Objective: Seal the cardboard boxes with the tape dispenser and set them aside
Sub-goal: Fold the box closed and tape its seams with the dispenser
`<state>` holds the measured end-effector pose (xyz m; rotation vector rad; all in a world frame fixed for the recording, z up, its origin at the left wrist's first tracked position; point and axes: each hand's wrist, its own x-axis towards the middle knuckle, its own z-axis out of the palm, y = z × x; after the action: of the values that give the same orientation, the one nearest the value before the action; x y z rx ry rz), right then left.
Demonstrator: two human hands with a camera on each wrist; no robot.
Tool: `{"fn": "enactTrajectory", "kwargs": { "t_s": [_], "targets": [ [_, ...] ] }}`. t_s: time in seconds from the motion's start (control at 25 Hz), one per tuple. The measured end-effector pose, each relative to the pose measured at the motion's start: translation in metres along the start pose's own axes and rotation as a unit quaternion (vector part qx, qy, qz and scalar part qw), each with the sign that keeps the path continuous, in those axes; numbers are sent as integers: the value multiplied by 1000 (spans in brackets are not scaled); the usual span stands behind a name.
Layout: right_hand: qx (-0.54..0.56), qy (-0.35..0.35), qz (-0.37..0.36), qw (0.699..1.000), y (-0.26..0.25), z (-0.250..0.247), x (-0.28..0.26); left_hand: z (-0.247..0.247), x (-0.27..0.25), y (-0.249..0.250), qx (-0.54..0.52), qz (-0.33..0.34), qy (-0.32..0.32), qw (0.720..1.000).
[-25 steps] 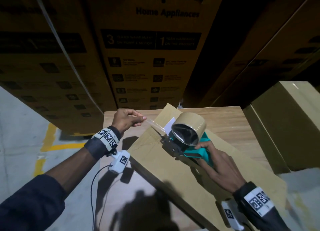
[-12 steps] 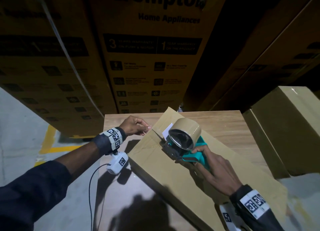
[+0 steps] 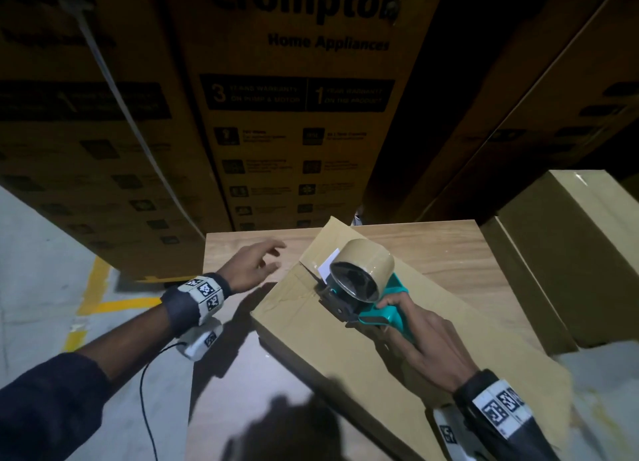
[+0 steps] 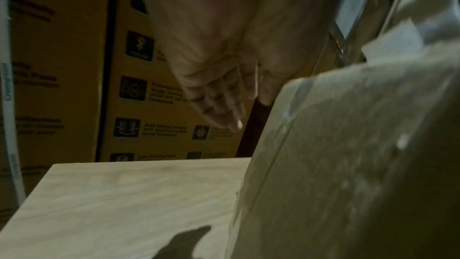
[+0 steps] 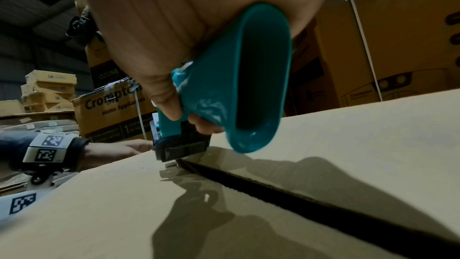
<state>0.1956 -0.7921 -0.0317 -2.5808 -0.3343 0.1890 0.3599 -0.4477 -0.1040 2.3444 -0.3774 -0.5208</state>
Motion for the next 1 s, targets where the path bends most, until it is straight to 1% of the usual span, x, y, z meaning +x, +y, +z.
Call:
{"fn": "enactTrajectory", "kwargs": {
  "t_s": [0.04,0.08,0.12,0.16,0.24,0.28,0.32,0.4,0.52,0.6,0.68,0.72,0.8,0.88,1.0],
  "targets": [
    [-2,1,0,1000,1,0,-1,-7,-3,5,-36,20,41,998],
    [-2,3,0,1000,1,-1,-1,-13,-7,13,-64,25,63,996],
    [-2,4,0,1000,2,-1,-2,-18,-12,25,-78,25,58,995],
    [-1,4,0,1000,2,-1,-2,-19,-19,39,-76,24,25,996],
    [1,3,0,1000,2,-2,-2,-10,-35,68,-41,25,-76,996],
    [-1,2,-2,1000,3,-2,-2,-1,-41,77,-15,30,-104,994],
    [-4,1,-6,1000,3,-3,-2,8,-46,81,13,36,-103,994],
    [-10,1,-14,1000,3,-5,-1,18,-50,79,52,44,-63,996],
    [-14,7,-17,1000,4,-7,-1,26,-51,68,66,34,-31,997],
    [-11,10,-20,1000,6,-7,-1,32,-54,61,124,31,-13,992],
    [-6,9,-27,1000,6,-7,-2,34,-54,55,202,56,12,978],
    [-6,9,-32,999,7,-7,-3,32,-52,52,245,79,21,966],
    [-8,8,-37,999,7,-6,-3,25,-44,49,326,120,9,938],
    [-15,4,-39,999,6,-5,-3,20,-38,49,363,127,-15,923],
    [-24,1,-42,999,8,-7,-5,20,-37,46,384,120,-11,915]
  ]
}}
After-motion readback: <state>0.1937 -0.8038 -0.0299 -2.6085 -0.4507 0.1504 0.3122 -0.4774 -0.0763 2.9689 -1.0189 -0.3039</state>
